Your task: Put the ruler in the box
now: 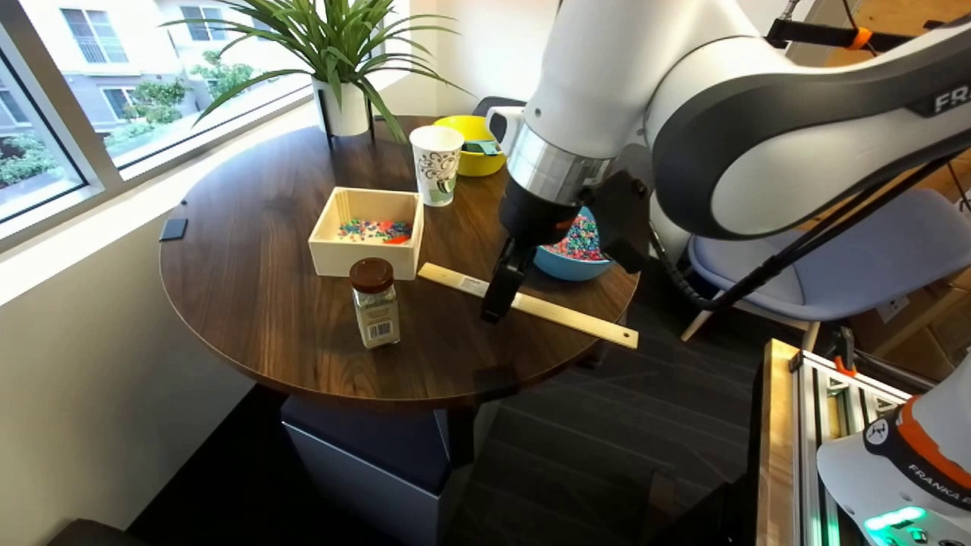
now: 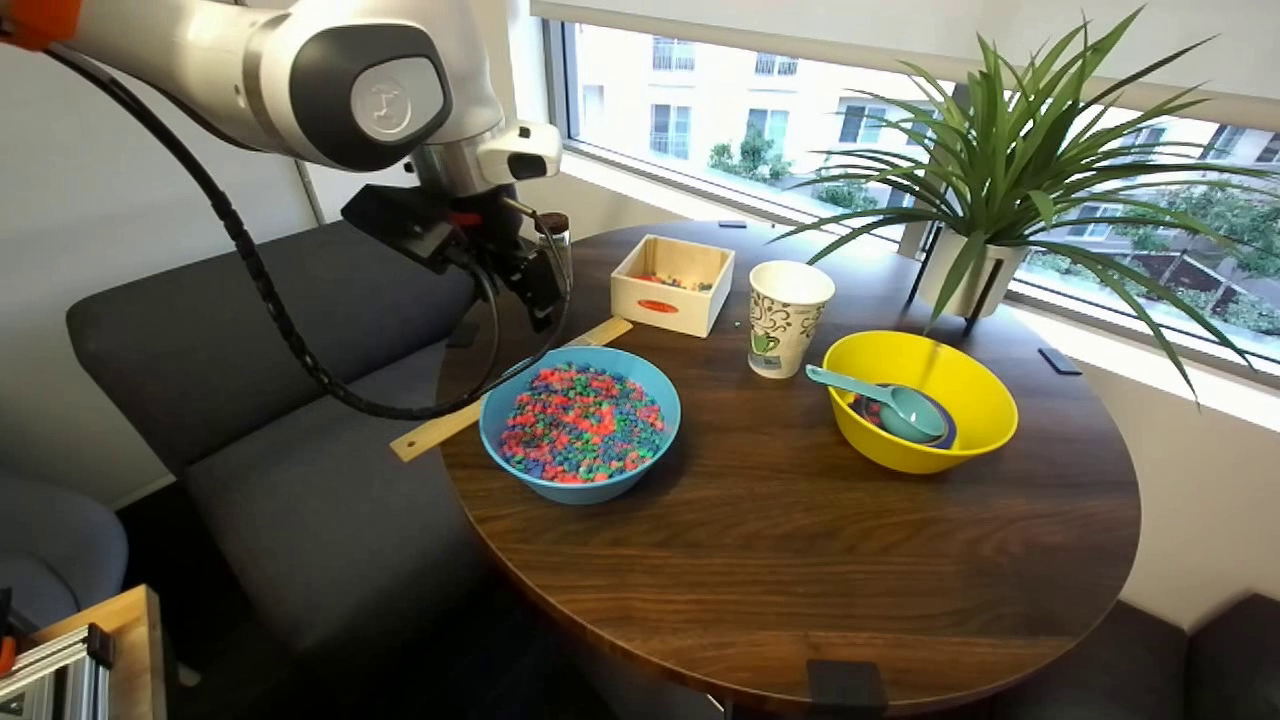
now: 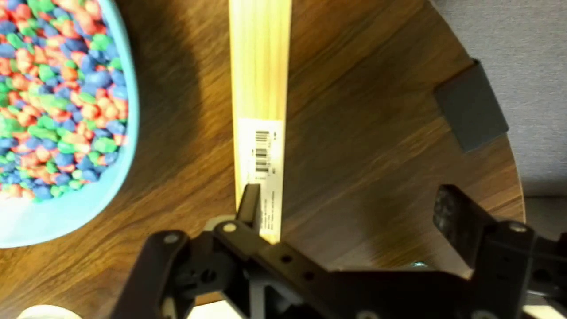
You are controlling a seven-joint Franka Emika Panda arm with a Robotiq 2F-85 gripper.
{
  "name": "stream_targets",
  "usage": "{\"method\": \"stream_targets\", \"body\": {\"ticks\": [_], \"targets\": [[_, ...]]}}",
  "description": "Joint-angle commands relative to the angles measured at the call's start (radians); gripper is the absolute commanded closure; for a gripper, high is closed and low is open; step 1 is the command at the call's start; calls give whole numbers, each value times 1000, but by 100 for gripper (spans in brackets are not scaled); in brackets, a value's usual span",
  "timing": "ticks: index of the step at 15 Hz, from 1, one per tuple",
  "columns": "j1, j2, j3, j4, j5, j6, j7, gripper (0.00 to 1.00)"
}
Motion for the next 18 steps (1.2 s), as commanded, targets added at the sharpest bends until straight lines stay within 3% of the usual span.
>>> {"method": "stream_targets", "body": {"ticks": [1,3,7,13,18], "targets": [[14,142,-22,144,-110,-45,99,0],[17,193,-50,209,-143,-70,143,0],[5,267,-80,318,-73,-193,100,0],[-2,315,-74,392,22,-369,36,13],[-3,335,-77,418,56,-404,25,59]]}}
